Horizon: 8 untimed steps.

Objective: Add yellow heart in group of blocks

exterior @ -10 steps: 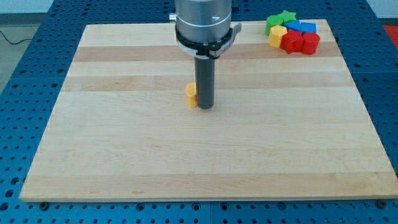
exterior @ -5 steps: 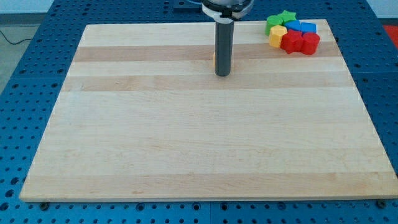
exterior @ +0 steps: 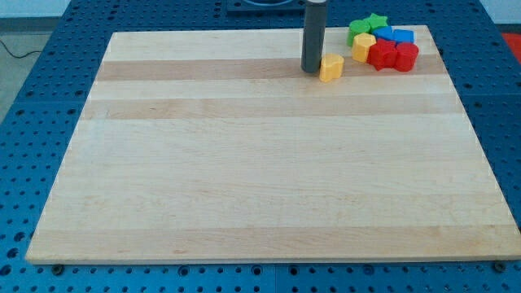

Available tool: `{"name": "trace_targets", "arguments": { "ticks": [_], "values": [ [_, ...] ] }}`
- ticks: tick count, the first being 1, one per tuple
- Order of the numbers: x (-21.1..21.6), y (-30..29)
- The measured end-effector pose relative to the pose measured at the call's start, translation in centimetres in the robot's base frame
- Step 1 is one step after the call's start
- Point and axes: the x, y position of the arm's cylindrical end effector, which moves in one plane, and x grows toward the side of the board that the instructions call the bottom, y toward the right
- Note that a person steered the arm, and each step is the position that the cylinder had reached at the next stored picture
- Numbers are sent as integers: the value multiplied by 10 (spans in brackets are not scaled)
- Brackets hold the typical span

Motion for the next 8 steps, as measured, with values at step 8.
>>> {"name": "trace_targets", "arguments": {
  "ticks": [8],
  "values": [
    [-2,39]
  ]
}}
